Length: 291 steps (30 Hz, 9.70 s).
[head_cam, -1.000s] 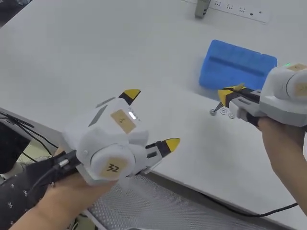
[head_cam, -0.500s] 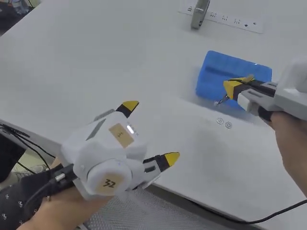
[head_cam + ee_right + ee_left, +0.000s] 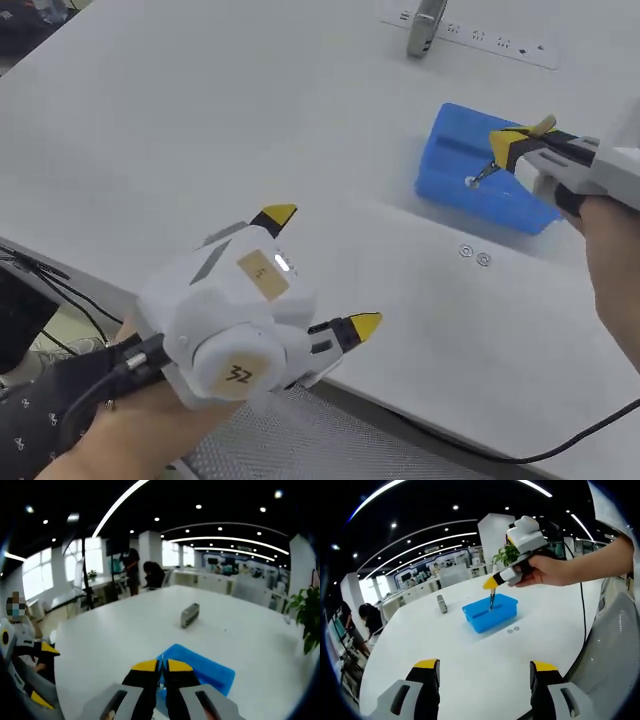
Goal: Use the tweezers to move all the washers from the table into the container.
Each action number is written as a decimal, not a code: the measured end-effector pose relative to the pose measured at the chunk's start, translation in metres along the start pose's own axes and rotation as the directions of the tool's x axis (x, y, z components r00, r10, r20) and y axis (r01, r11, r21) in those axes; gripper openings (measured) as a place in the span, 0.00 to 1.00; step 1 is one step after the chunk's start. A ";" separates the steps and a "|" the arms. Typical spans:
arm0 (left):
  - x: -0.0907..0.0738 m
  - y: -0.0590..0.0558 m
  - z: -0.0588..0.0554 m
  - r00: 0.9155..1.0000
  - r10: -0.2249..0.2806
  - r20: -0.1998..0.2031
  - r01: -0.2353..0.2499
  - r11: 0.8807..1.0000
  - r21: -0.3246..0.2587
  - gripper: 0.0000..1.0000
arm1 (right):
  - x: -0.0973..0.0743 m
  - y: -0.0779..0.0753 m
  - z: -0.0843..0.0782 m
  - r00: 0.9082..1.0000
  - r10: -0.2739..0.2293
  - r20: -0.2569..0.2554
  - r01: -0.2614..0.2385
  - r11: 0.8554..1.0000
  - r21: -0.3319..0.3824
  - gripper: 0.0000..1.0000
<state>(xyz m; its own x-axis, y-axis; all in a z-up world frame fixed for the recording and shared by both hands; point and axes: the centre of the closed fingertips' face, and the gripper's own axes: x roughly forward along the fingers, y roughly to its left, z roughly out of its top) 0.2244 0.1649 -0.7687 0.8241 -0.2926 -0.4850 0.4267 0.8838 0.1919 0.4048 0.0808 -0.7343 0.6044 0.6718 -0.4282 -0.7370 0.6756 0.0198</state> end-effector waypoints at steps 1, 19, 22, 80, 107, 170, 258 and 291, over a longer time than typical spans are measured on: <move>0.000 0.000 0.000 1.000 0.000 0.000 0.000 1.000 0.000 0.75 | 0.002 -0.004 0.001 1.000 -0.008 0.003 0.008 1.000 0.000 0.01; 0.001 -0.001 -0.003 1.000 0.000 -0.012 0.001 1.000 0.008 0.74 | 0.040 -0.024 -0.047 0.994 -0.039 -0.104 0.041 0.999 0.010 0.01; 0.001 -0.001 -0.003 1.000 0.001 -0.014 -0.001 1.000 0.008 0.73 | 0.041 -0.024 -0.050 0.993 -0.045 -0.113 0.045 0.999 0.004 0.01; 0.003 -0.003 -0.007 0.999 0.000 -0.042 0.002 0.999 0.039 0.73 | -0.033 0.016 -0.049 0.999 0.006 -0.046 0.000 0.991 0.131 0.02; 0.003 -0.003 -0.010 0.999 -0.001 -0.055 0.004 0.999 0.048 0.71 | -0.016 0.023 -0.087 0.991 0.039 -0.129 -0.026 0.994 0.106 0.02; 0.003 -0.001 -0.012 0.998 0.004 -0.061 -0.001 0.999 0.048 0.69 | 0.001 -0.032 -0.029 0.995 -0.078 -0.068 0.083 0.995 0.063 0.01; 0.004 -0.001 -0.014 0.997 0.010 -0.072 -0.006 0.998 0.058 0.67 | -0.035 0.001 -0.091 0.977 0.026 -0.213 -0.007 0.996 0.094 0.02; 0.003 -0.002 -0.013 0.998 0.007 -0.067 -0.003 0.998 0.058 0.68 | -0.026 -0.006 -0.091 0.985 -0.012 -0.173 0.026 0.997 0.075 0.01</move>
<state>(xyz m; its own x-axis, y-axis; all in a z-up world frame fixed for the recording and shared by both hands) 0.2210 0.1669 -0.7813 0.7999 -0.2613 -0.5402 0.4453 0.8619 0.2425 0.3661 0.0310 -0.8059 0.5520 0.6011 -0.5779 -0.6965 0.7135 0.0768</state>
